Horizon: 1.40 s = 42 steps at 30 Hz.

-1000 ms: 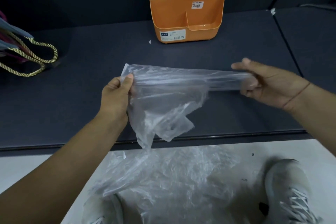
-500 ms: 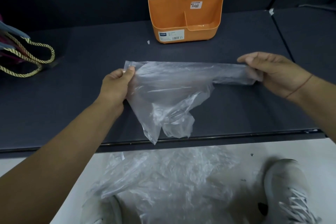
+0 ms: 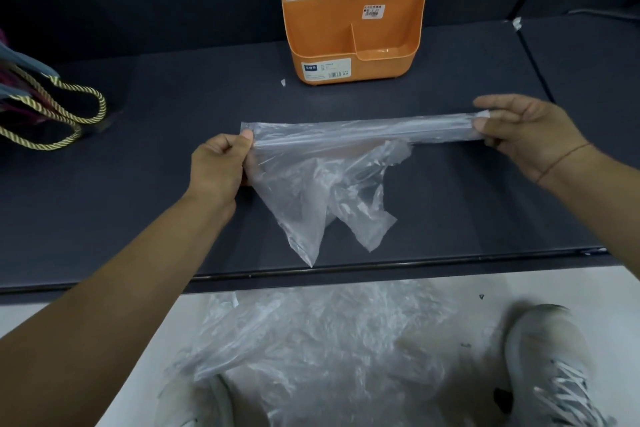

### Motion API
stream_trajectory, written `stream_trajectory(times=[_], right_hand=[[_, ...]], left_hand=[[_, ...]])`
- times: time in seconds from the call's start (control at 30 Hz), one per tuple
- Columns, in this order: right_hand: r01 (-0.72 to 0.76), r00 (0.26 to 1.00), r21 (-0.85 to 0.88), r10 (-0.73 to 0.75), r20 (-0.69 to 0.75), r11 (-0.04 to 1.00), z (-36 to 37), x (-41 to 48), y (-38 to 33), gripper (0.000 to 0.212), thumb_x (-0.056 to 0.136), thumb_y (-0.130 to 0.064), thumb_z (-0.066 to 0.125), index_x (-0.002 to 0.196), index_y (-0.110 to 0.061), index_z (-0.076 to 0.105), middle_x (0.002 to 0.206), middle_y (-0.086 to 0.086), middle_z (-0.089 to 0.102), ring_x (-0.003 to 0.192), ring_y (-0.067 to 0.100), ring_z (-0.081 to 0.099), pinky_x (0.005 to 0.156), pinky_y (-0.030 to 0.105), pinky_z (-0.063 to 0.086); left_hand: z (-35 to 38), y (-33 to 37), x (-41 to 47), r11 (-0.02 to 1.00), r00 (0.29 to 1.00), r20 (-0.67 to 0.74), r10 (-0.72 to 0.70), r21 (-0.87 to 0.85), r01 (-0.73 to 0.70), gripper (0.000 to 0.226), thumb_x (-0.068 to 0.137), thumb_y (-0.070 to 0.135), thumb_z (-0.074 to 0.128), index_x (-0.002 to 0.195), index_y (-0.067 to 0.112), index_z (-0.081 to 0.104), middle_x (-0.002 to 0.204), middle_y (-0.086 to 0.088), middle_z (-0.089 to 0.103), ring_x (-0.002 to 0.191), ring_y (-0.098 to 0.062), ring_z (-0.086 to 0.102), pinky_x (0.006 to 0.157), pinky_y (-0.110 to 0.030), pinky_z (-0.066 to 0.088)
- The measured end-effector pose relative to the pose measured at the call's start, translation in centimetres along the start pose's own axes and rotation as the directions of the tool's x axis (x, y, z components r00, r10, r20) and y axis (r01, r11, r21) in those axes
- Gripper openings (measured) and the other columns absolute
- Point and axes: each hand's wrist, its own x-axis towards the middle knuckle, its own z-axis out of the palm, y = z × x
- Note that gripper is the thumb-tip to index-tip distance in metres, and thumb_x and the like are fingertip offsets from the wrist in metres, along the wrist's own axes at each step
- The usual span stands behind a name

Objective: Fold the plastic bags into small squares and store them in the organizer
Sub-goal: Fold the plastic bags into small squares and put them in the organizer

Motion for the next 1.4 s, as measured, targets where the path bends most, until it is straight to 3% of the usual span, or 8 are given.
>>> stream_trajectory(times=[0.13, 0.27, 0.4, 0.5, 0.6, 0.83, 1.07, 1.4], right_hand=[[-0.008, 0.976, -0.067, -0.007, -0.218, 0.998, 0.2, 0.9, 0.4, 0.025, 0.091, -0.009, 0.064, 0.116, -0.008, 0.062, 0.087, -0.004, 0.07, 0.073, 0.004, 0.06, 0.073, 0.01, 0.049], [0.143, 0.915, -0.341, -0.255, -0.313, 0.929, 1.7, -1.8, -0.9, 0.034, 0.09, -0.031, 0.066, 0.118, -0.013, 0.058, 0.109, -0.002, 0.057, 0.087, -0.001, 0.052, 0.077, 0.004, 0.041], [0.249, 0.968, -0.097, -0.245, 0.052, 0.964, 5.5, -8.3, -2.0, 0.022, 0.084, -0.04, 0.069, 0.094, -0.021, 0.061, 0.068, -0.017, 0.059, 0.061, 0.0, 0.052, 0.059, 0.013, 0.044], [0.126, 0.899, -0.043, -0.096, 0.427, 0.991, 8.1, -12.3, -1.4, 0.046, 0.077, -0.047, 0.069, 0.115, -0.024, 0.059, 0.066, -0.011, 0.054, 0.058, 0.003, 0.049, 0.058, 0.017, 0.043], [0.06, 0.845, -0.011, -0.045, 0.533, 0.998, 9.1, -12.9, -0.9, 0.064, 0.074, -0.044, 0.069, 0.133, -0.027, 0.048, 0.065, -0.009, 0.052, 0.06, 0.002, 0.05, 0.064, 0.016, 0.044], [0.029, 0.87, 0.047, -0.049, 0.49, 0.998, 9.7, -12.0, -1.4, 0.019, 0.074, -0.025, 0.065, 0.086, -0.01, 0.067, 0.069, 0.001, 0.066, 0.064, 0.01, 0.062, 0.069, 0.017, 0.051], [-0.013, 0.947, -0.108, 0.047, 0.318, 0.994, 5.4, -9.6, 0.8, 0.021, 0.087, 0.001, 0.061, 0.102, -0.013, 0.065, 0.061, -0.001, 0.064, 0.056, 0.006, 0.056, 0.06, 0.014, 0.048], [0.03, 0.999, -0.547, -0.001, 0.052, 0.837, -0.9, -8.2, 1.8, 0.022, 0.093, -0.003, 0.056, 0.101, -0.023, 0.064, 0.053, -0.004, 0.06, 0.047, 0.005, 0.049, 0.049, 0.008, 0.04]], left_hand=[[0.2, 0.5, -0.3, 0.998, 0.998, 0.022, -0.054, -0.041, 0.055, 0.027, 0.098, 0.03, 0.059, 0.075, 0.015, 0.059, 0.073, -0.001, 0.065, 0.06, -0.01, 0.061, 0.055, -0.021, 0.054], [-0.5, 1.0, -1.7, 0.957, 0.963, 0.19, -0.19, -0.182, 0.224, 0.035, 0.098, 0.04, 0.055, 0.11, 0.008, 0.066, 0.103, -0.006, 0.074, 0.091, -0.014, 0.072, 0.074, -0.025, 0.058], [-1.1, 0.3, -6.0, 0.9, 0.898, 0.296, -0.326, -0.195, 0.39, 0.045, 0.092, 0.043, 0.061, 0.12, 0.007, 0.062, 0.113, -0.012, 0.072, 0.098, -0.021, 0.072, 0.078, -0.032, 0.061], [-1.2, -0.1, -9.8, 0.855, 0.838, 0.364, -0.406, -0.172, 0.489, 0.052, 0.084, 0.045, 0.065, 0.117, 0.005, 0.063, 0.112, -0.015, 0.071, 0.098, -0.024, 0.072, 0.076, -0.032, 0.061], [-1.1, 0.3, -12.0, 0.821, 0.804, 0.419, -0.423, -0.2, 0.536, 0.054, 0.077, 0.043, 0.066, 0.115, 0.005, 0.065, 0.105, -0.014, 0.074, 0.095, -0.024, 0.073, 0.072, -0.029, 0.061], [-0.7, 0.0, -12.1, 0.828, 0.825, 0.39, -0.408, -0.223, 0.515, 0.029, 0.073, 0.028, 0.069, 0.088, 0.003, 0.069, 0.086, -0.012, 0.075, 0.081, -0.02, 0.075, 0.066, -0.025, 0.06], [-2.4, -1.5, -9.3, 0.912, 0.921, 0.181, -0.344, -0.169, 0.374, 0.016, 0.092, 0.016, 0.064, 0.084, 0.002, 0.067, 0.076, -0.013, 0.071, 0.068, -0.018, 0.074, 0.061, -0.021, 0.059], [-4.5, -2.0, -8.3, 0.929, 0.925, 0.125, -0.36, -0.046, 0.368, 0.011, 0.091, 0.013, 0.065, 0.088, 0.003, 0.068, 0.072, -0.011, 0.073, 0.067, -0.018, 0.074, 0.057, -0.018, 0.056]])
